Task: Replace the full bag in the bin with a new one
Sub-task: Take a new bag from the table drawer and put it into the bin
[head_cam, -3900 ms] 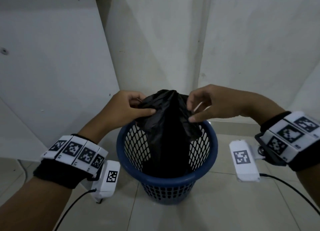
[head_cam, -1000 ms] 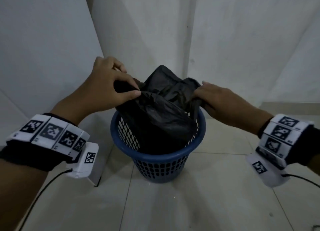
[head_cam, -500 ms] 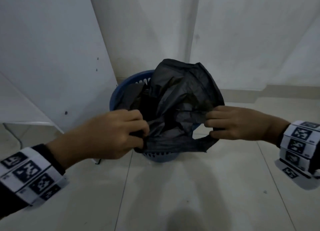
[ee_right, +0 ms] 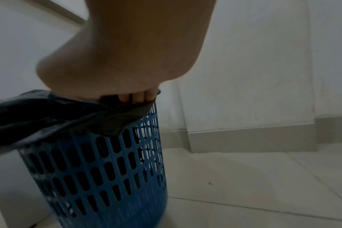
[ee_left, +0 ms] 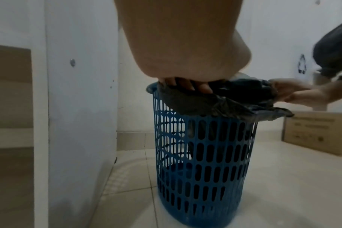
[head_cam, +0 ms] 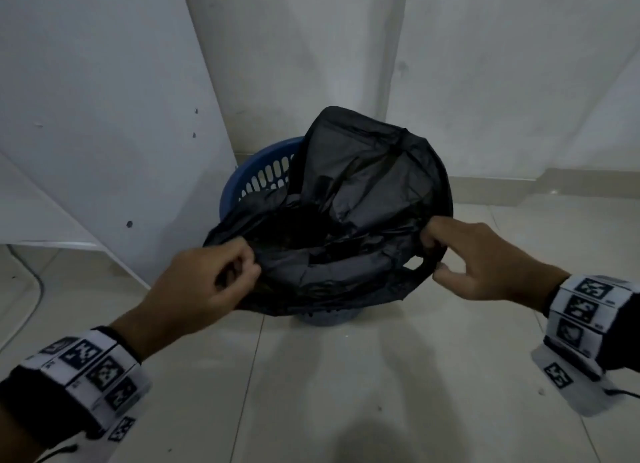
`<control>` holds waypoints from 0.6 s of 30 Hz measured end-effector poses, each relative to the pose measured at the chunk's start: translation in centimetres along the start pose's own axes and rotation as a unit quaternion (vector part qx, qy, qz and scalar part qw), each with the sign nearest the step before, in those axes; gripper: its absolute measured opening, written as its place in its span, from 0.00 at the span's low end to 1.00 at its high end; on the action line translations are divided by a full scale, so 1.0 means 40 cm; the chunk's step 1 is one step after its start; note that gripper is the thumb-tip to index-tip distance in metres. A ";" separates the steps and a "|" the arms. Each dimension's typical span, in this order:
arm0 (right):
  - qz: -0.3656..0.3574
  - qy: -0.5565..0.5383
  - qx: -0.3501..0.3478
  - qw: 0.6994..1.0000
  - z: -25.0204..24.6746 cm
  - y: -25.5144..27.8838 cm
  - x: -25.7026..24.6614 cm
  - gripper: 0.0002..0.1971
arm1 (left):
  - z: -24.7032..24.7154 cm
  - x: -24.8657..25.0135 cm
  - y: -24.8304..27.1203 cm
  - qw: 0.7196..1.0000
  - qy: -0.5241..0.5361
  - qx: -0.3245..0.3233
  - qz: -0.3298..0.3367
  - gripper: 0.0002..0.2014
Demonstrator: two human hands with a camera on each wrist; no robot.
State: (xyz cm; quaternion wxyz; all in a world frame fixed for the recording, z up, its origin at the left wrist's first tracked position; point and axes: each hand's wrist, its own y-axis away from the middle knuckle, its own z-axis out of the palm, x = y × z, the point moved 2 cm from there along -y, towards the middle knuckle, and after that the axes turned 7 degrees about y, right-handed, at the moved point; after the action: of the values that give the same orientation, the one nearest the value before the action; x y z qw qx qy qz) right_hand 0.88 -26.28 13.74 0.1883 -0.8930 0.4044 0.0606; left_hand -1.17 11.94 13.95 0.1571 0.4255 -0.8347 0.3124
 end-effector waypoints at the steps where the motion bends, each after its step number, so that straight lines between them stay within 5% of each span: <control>1: 0.039 -0.043 0.019 0.998 -0.002 -0.007 0.002 0.07 | 0.000 -0.005 -0.004 0.997 0.023 0.052 -0.045 0.09; 5: 0.146 -0.076 0.117 0.979 0.015 -0.050 0.014 0.06 | 0.009 -0.034 -0.024 0.972 0.067 0.156 -0.164 0.07; 8: 0.200 -0.067 0.171 0.962 0.039 -0.086 0.034 0.10 | 0.009 -0.065 -0.047 0.961 0.084 0.166 -0.204 0.02; 10: 0.237 -0.102 0.186 0.948 0.050 -0.107 0.045 0.12 | 0.007 -0.080 -0.063 0.960 0.071 0.157 -0.220 0.10; 18: 0.339 -0.100 0.093 0.931 0.033 -0.184 0.073 0.19 | -0.013 -0.116 -0.137 0.944 0.082 0.075 -0.311 0.32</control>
State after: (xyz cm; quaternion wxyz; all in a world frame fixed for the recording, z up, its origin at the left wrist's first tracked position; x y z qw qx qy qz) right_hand 8.37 -23.37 13.89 0.2777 -0.6707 0.6660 0.1718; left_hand 6.00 12.68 14.01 0.2822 0.6470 -0.6195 0.3434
